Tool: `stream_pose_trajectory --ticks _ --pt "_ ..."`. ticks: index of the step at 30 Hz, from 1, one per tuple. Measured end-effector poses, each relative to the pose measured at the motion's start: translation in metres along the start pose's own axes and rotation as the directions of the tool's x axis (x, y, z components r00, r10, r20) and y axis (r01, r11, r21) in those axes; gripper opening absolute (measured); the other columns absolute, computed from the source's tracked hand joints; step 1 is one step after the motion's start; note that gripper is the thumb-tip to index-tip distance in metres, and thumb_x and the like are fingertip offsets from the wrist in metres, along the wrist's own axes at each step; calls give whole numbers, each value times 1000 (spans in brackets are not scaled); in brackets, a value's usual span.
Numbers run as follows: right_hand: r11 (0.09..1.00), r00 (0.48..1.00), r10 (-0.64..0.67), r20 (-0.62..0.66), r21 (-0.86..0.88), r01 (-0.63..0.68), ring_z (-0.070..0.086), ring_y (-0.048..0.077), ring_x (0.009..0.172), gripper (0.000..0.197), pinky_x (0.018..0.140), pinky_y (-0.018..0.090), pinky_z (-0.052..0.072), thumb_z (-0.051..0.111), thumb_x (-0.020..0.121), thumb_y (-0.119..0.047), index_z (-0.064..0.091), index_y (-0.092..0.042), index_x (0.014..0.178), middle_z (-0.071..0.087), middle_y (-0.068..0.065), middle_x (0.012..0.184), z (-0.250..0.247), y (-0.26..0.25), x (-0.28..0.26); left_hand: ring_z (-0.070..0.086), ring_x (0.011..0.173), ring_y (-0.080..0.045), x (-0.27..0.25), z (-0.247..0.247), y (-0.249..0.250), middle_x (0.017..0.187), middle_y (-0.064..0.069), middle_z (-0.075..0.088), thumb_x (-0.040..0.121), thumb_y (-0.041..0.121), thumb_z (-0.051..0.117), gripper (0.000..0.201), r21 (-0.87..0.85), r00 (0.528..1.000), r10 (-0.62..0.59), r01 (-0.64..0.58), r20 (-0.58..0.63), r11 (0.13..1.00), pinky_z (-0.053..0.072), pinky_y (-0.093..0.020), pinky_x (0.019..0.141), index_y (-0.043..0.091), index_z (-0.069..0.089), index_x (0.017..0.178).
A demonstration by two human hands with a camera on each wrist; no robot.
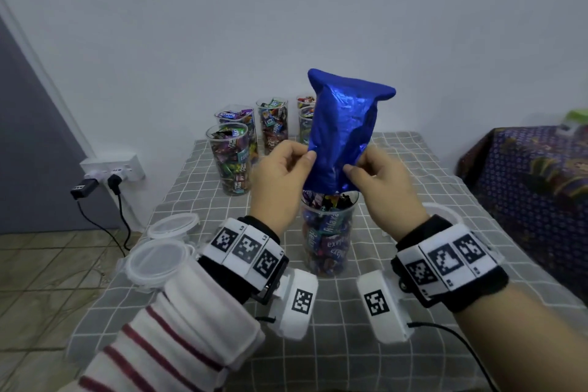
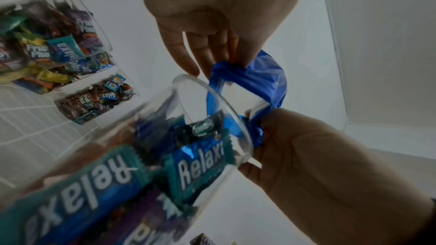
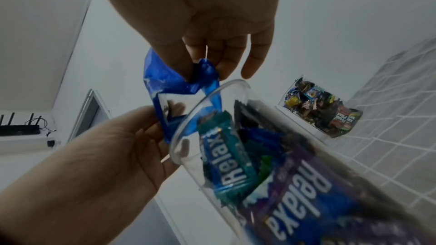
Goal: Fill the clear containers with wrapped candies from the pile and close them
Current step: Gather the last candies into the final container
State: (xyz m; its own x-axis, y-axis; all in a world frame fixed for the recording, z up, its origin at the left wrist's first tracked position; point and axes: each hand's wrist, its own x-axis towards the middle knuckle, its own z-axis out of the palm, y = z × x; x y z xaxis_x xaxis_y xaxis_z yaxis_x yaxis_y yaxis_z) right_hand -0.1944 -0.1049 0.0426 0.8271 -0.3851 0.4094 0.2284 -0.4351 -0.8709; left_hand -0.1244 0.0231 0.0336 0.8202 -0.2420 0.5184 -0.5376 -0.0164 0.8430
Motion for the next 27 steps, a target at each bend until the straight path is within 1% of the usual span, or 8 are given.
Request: stream_pose_trajectory --ticks 4,9,12,16,20,22,24,27 --pt "998 998 43 -51 48 -40 51 20 67 27 70 47 45 58 89 -9 48 -18 66 53 4 67 -9 7 1 57 68 -2 2 -10 -3 73 9 62 93 11 56 25 -37 993 -54 51 -102 998 50 -28 68 28 58 75" --pt "980 994 80 -69 189 -65 45 14 60 32 65 33 39 56 90 -3 45 -16 63 48 0 61 -13 13 0 60 78 -15 -6 -11 3 80 4 63 92 18 57 18 -9 988 -61 60 -140 998 52 -44 76 29 58 77" --pt "958 984 126 -123 273 -89 47 7 55 35 63 28 42 54 90 -2 42 -16 61 50 -10 53 -25 19 -2 50 64 -14 -18 -7 13 68 4 54 92 19 56 18 -50 979 -32 23 -202 999 45 -41 63 25 54 76" --pt "932 954 193 -229 348 -105 48 3 52 38 53 16 43 53 90 -3 41 -17 58 51 -11 53 -51 27 -10 44 52 -11 -50 19 21 53 8 49 85 32 56 23 -63 1000 11 -10 19 998 37 -28 55 23 53 64" --pt "916 917 246 -314 383 -114 49 -1 49 35 53 16 44 53 91 -5 41 -16 61 52 -15 47 -83 37 -24 51 62 -26 -77 53 9 60 -4 54 78 51 48 33 -8 959 -33 37 281 999 46 -43 64 20 55 69" --pt "912 890 272 -365 394 -117 50 -1 48 34 55 19 45 53 91 -6 40 -16 62 50 -15 44 -99 43 -34 52 63 -17 -92 70 4 64 0 55 80 51 45 35 81 932 -29 0 361 997 47 -42 65 20 58 71" --pt "912 856 293 -425 393 -117 49 0 49 35 58 22 45 53 91 -7 40 -16 61 48 -15 44 -116 49 -47 53 70 -7 -107 88 1 75 9 60 86 46 44 31 174 892 -5 -84 453 981 48 -35 69 22 63 80" --pt "905 777 350 -524 403 -136 47 0 47 35 61 25 45 53 91 -7 40 -16 60 45 -15 41 -142 59 -71 54 103 -5 -125 117 -7 115 12 61 95 37 41 29 269 794 12 -220 607 938 40 -22 88 25 62 112"
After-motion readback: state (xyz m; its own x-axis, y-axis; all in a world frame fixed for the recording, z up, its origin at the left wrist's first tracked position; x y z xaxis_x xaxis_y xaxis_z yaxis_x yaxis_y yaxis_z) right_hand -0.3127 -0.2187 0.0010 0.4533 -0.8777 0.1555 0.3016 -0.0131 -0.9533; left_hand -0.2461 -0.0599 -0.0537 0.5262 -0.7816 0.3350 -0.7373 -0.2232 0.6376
